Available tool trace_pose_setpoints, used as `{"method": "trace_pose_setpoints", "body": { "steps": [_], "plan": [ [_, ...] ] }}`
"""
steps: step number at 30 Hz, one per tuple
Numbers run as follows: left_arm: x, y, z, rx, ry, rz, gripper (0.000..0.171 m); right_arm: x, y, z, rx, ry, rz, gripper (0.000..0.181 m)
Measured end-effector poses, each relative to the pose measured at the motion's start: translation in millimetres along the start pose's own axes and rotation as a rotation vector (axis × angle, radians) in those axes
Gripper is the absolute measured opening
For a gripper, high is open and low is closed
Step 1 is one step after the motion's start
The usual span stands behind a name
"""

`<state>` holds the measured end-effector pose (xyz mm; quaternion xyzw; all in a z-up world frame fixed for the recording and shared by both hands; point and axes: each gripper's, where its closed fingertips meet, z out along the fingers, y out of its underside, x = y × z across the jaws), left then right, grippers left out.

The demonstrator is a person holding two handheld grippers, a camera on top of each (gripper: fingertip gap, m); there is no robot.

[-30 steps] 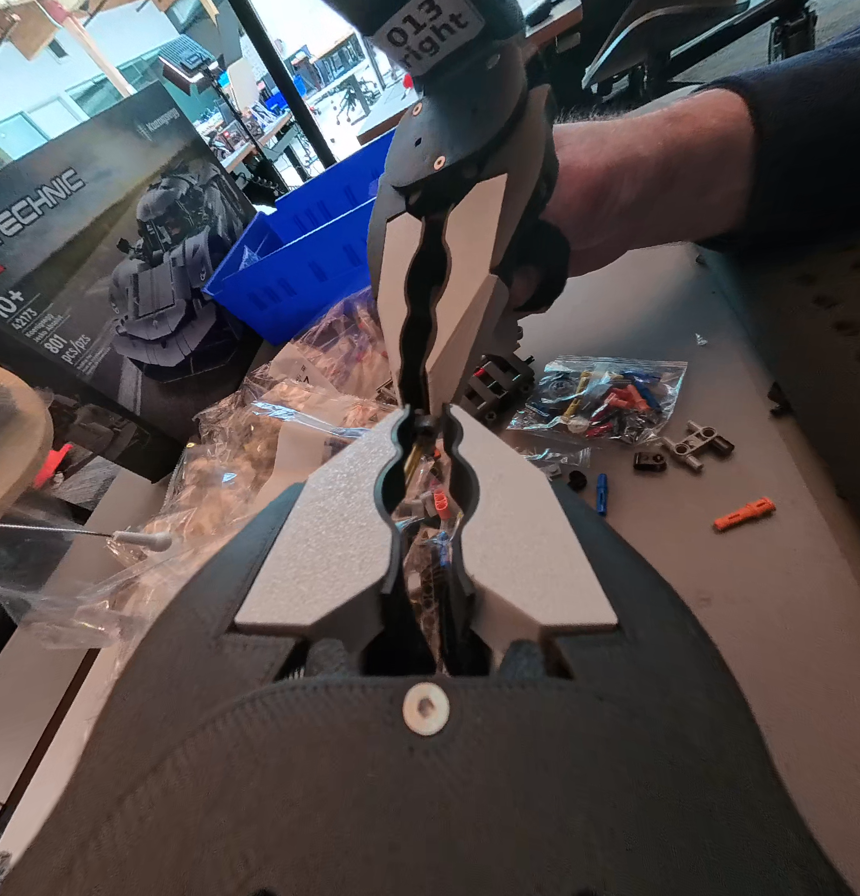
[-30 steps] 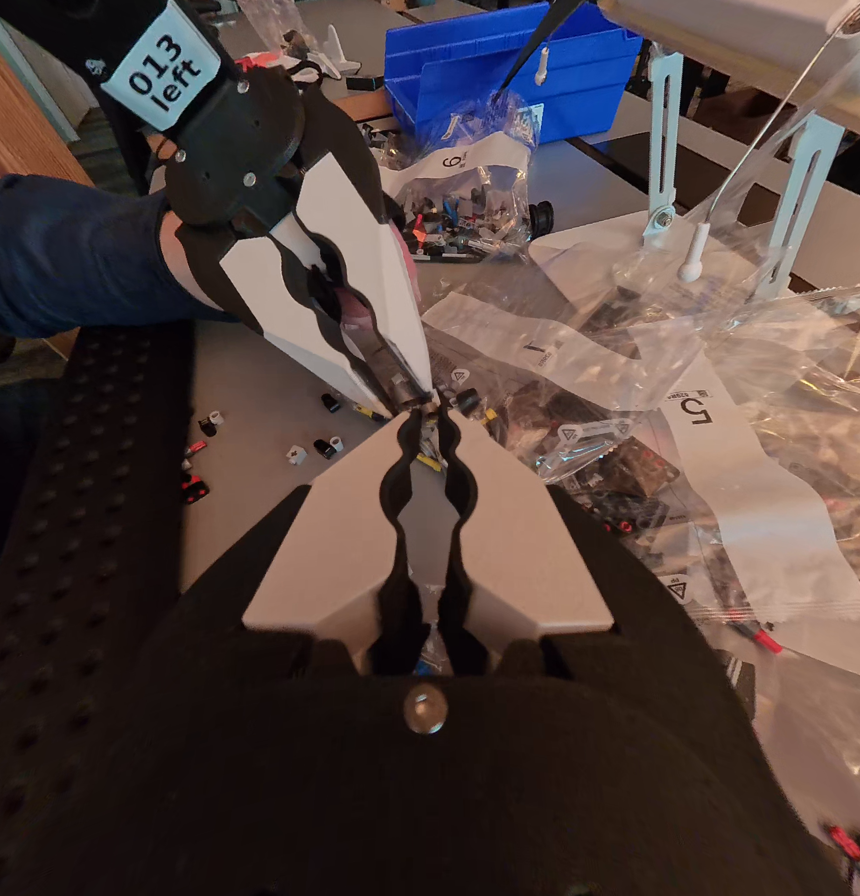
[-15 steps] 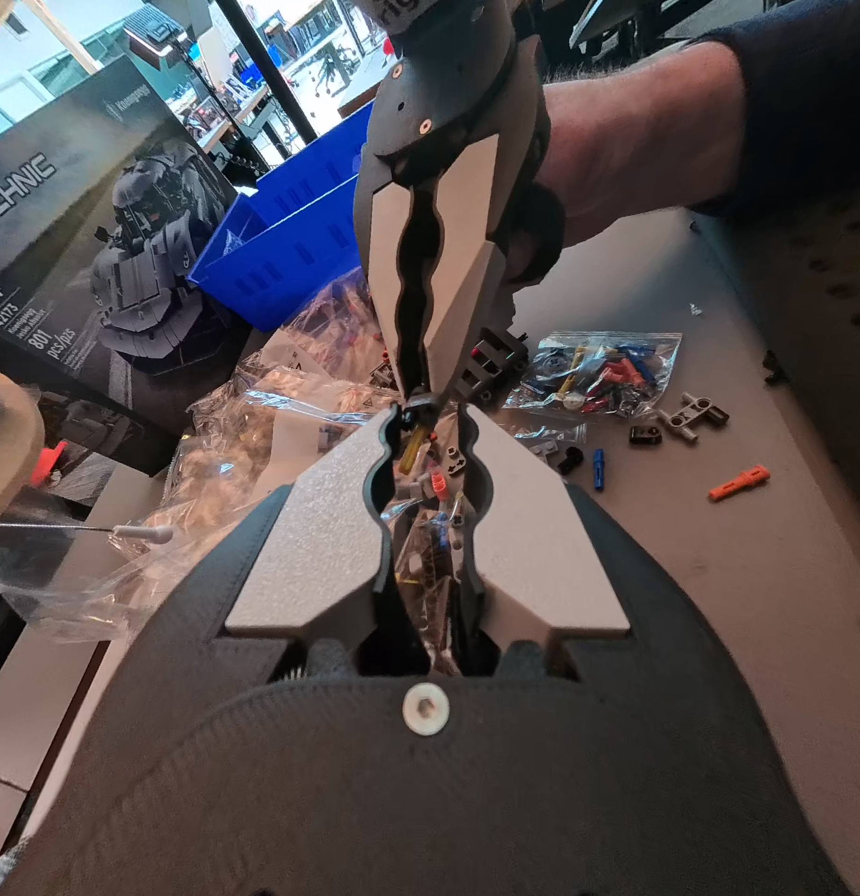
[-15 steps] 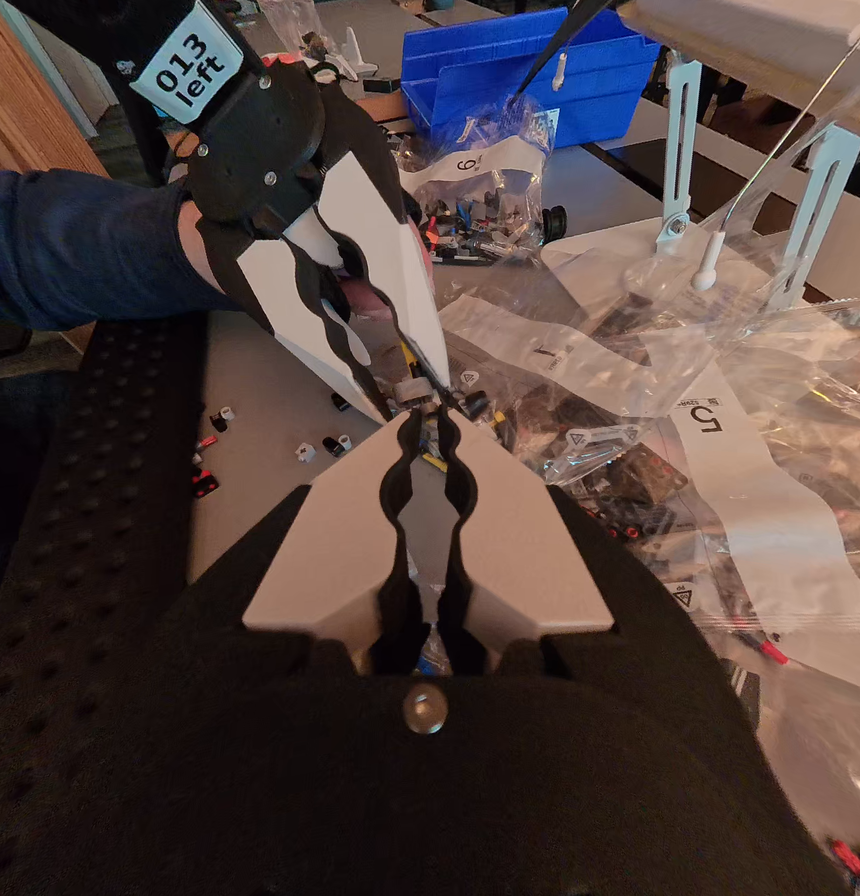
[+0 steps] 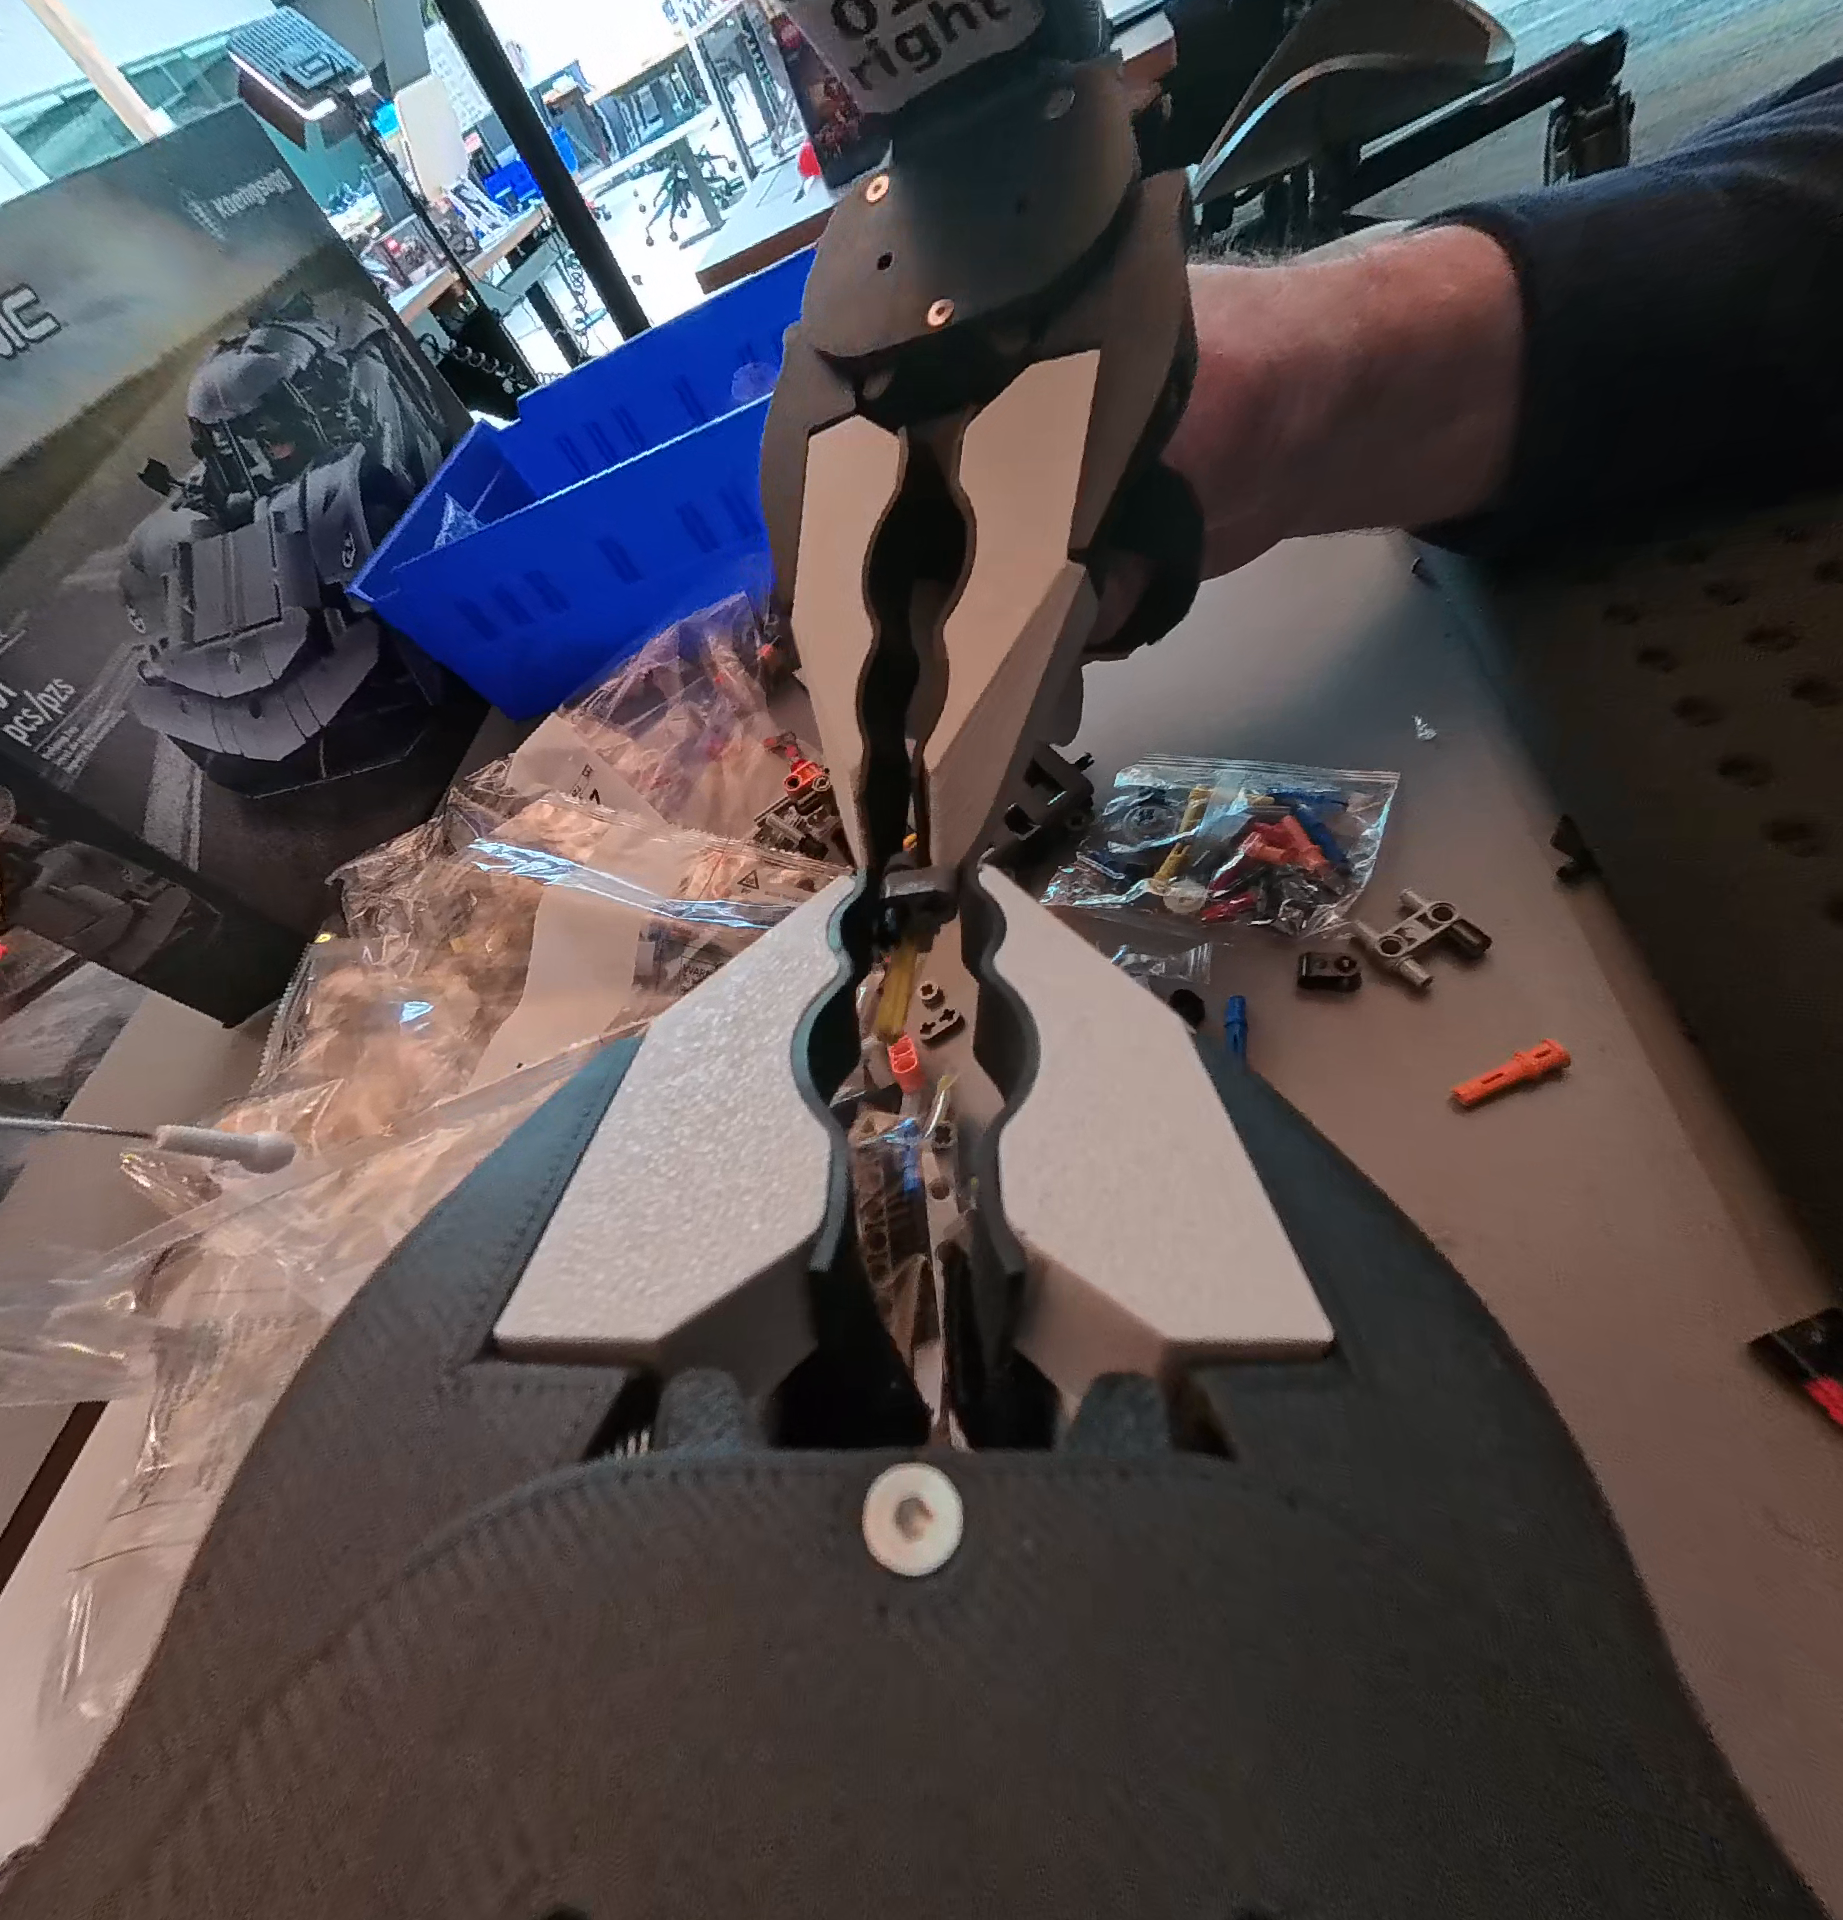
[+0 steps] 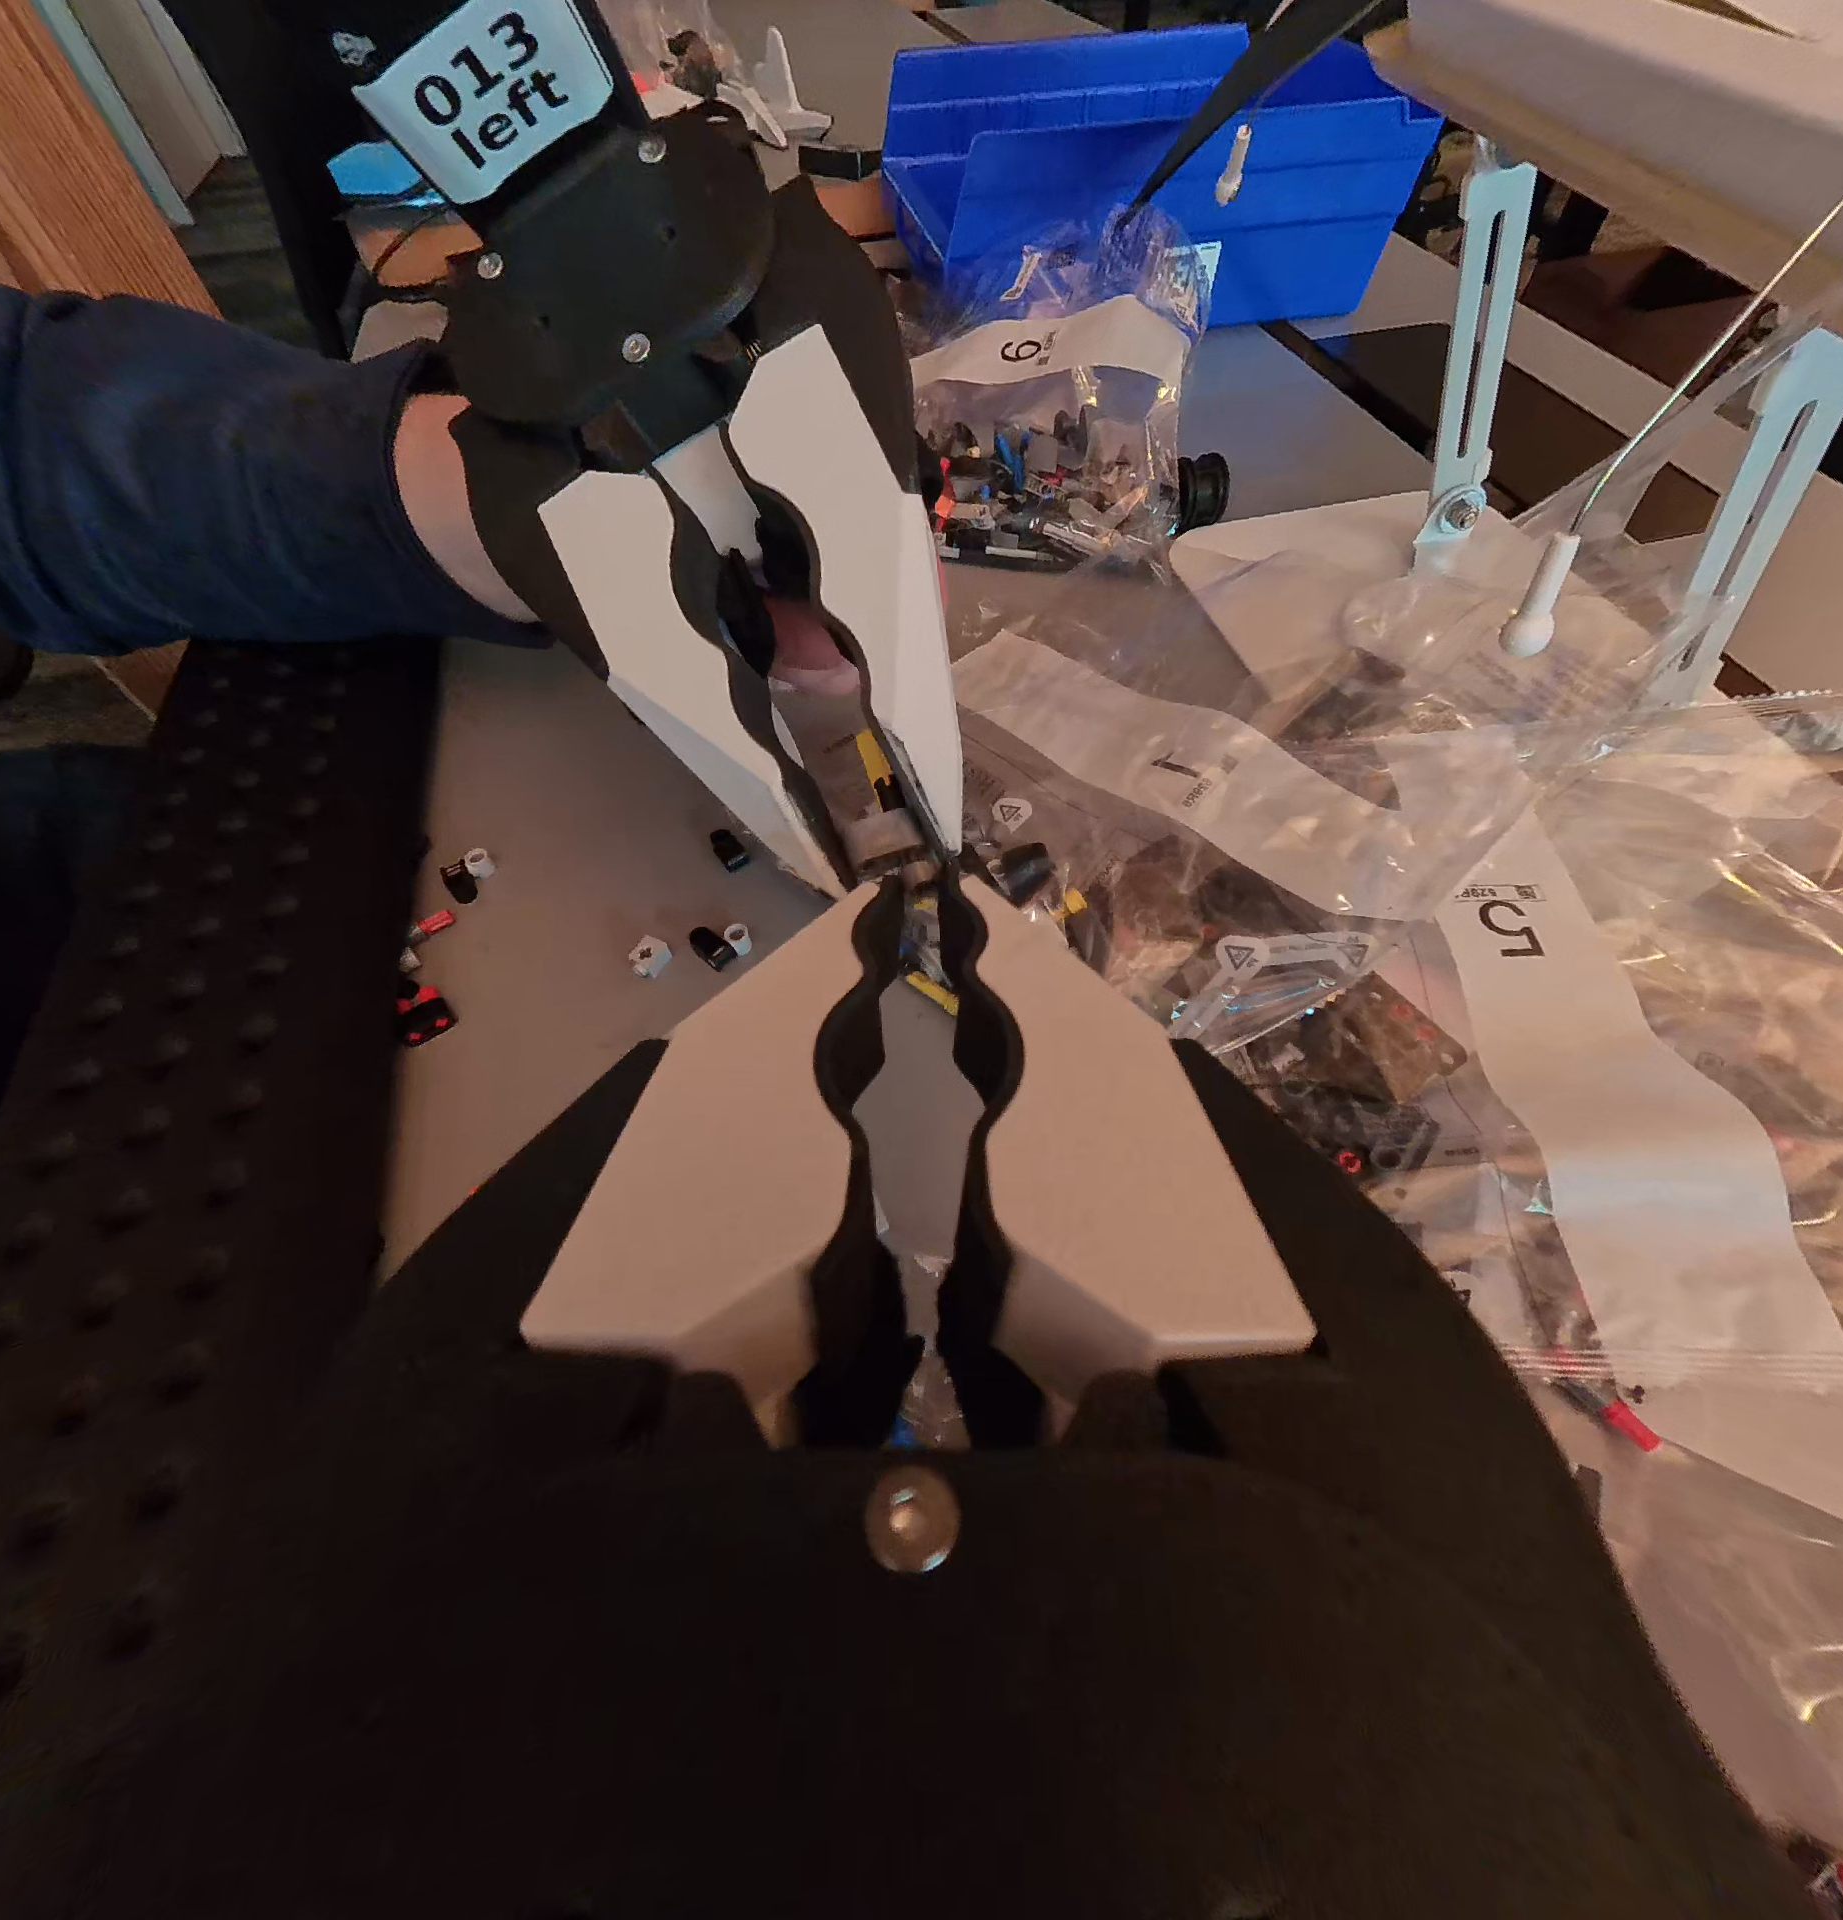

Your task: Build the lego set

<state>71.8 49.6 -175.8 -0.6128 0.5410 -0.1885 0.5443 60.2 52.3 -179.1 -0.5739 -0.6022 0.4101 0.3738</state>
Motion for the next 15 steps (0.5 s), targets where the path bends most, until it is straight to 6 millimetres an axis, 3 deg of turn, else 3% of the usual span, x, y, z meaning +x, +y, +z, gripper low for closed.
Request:
{"method": "trace_pose_setpoints", "body": {
  "steps": [15],
  "plan": [
    [1.1,-2.7,-5.3,-0.005,0.034,0.009,0.013,-5.0,-6.1,-4.0,0.028,-0.018,-0.005,0.004]
  ]
}}
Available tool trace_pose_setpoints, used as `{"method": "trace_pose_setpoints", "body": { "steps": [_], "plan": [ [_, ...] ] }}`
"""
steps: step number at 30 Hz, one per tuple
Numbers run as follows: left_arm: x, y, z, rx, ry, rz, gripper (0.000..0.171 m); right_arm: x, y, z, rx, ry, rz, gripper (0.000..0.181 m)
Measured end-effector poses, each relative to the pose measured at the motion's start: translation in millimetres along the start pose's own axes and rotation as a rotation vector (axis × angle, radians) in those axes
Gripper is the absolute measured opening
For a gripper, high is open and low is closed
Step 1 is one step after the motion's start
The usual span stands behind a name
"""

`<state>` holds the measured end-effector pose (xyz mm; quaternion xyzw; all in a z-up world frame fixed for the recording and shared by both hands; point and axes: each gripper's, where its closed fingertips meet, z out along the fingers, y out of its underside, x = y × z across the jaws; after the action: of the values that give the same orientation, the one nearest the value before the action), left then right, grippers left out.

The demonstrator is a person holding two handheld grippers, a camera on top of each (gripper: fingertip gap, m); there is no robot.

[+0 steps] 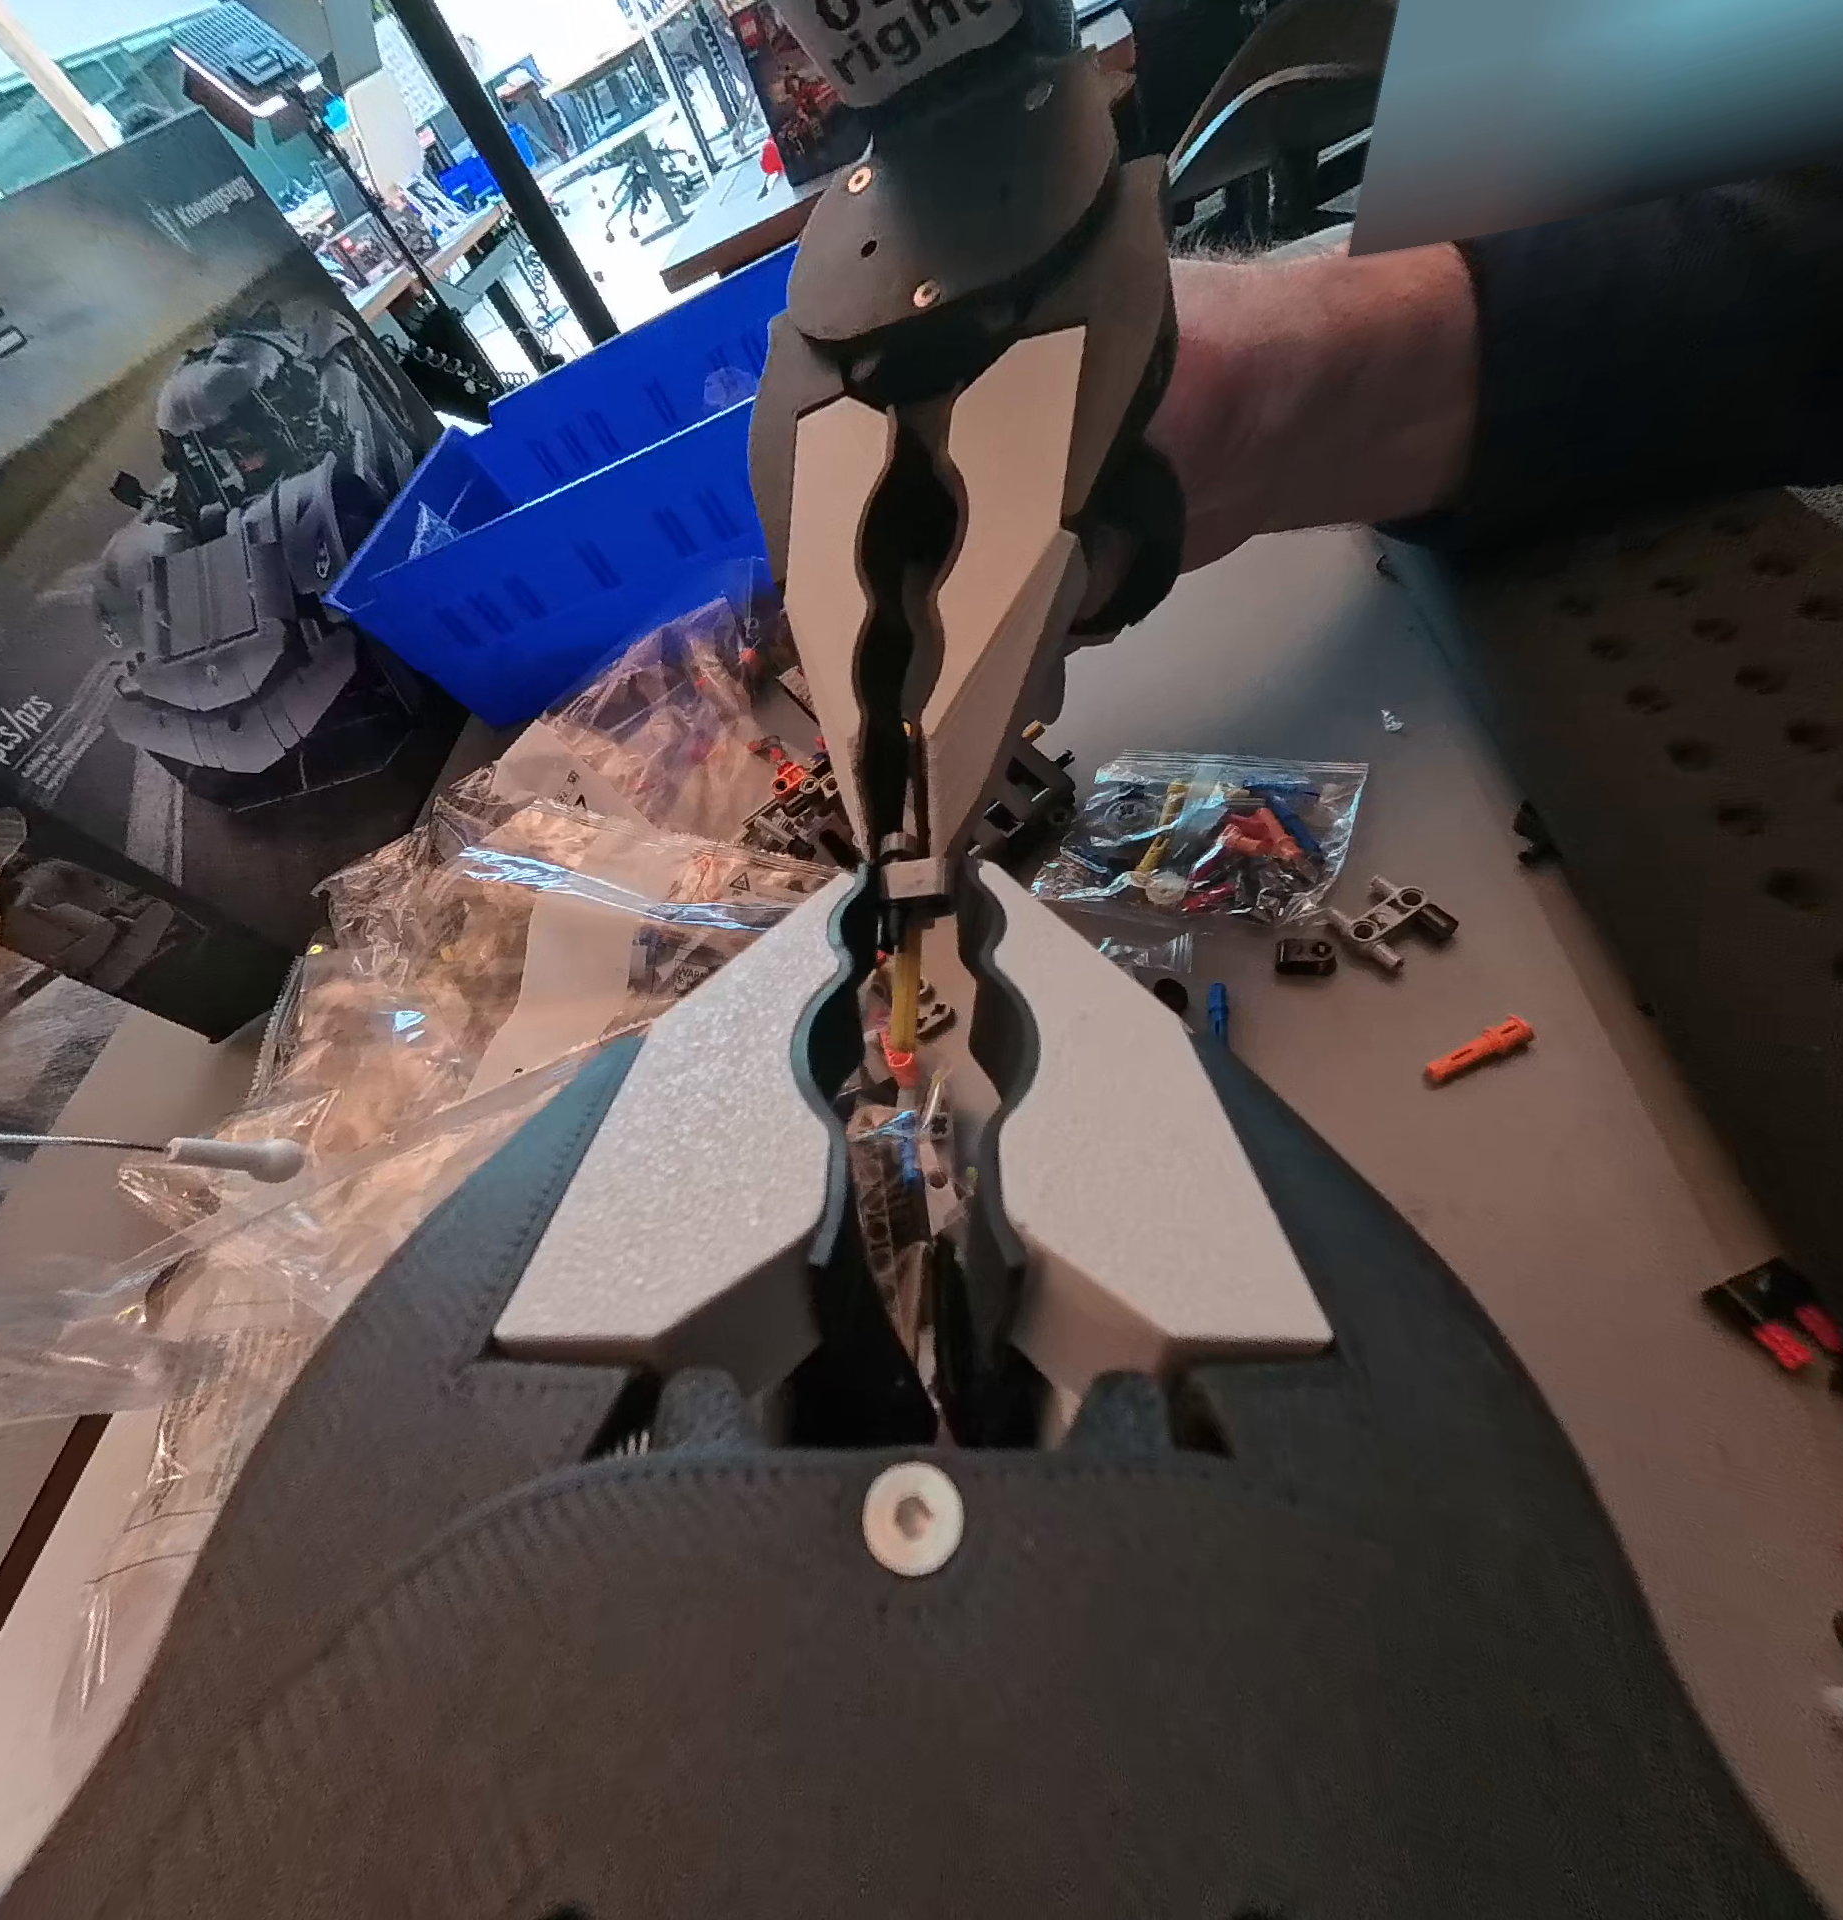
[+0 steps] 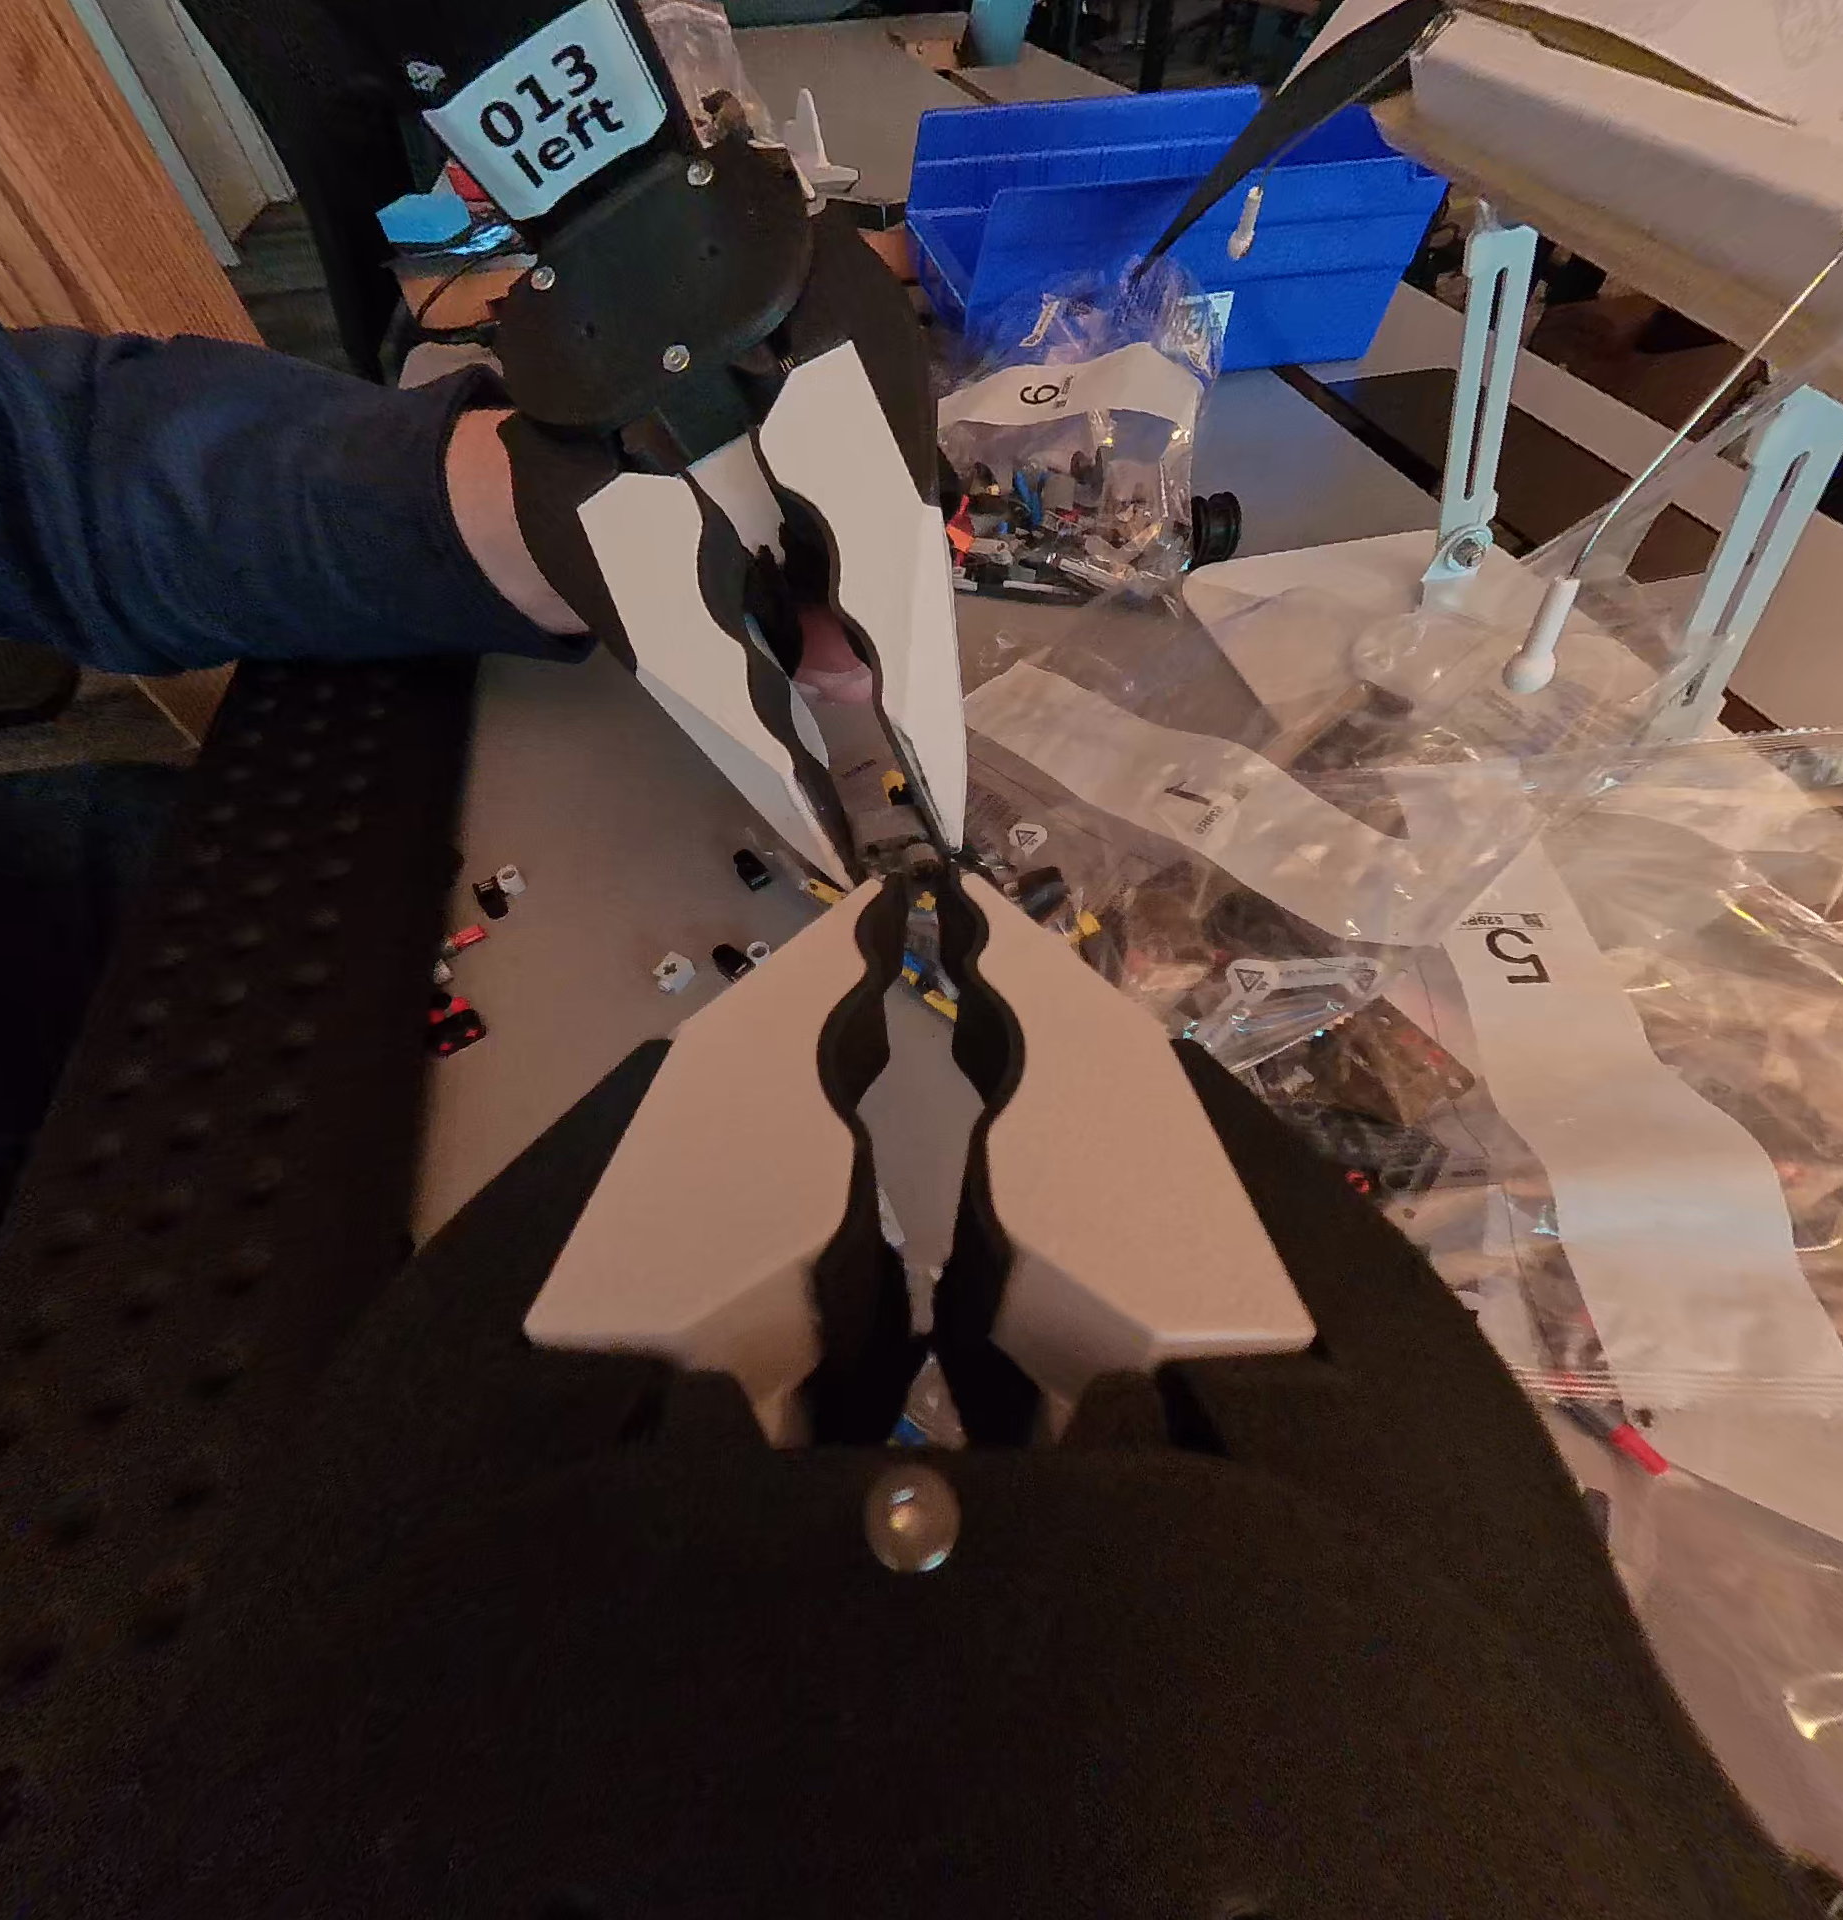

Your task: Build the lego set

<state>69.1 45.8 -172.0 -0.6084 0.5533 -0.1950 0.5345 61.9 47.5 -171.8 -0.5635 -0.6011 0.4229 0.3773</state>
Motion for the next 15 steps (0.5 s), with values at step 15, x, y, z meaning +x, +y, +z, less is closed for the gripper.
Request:
{"method": "trace_pose_setpoints", "body": {
  "steps": [15],
  "plan": [
    [-14.7,0.5,-23.6,0.017,-0.026,-0.028,0.013,1.4,-4.6,-10.7,0.06,-0.01,-0.013,0.0]
  ]
}}
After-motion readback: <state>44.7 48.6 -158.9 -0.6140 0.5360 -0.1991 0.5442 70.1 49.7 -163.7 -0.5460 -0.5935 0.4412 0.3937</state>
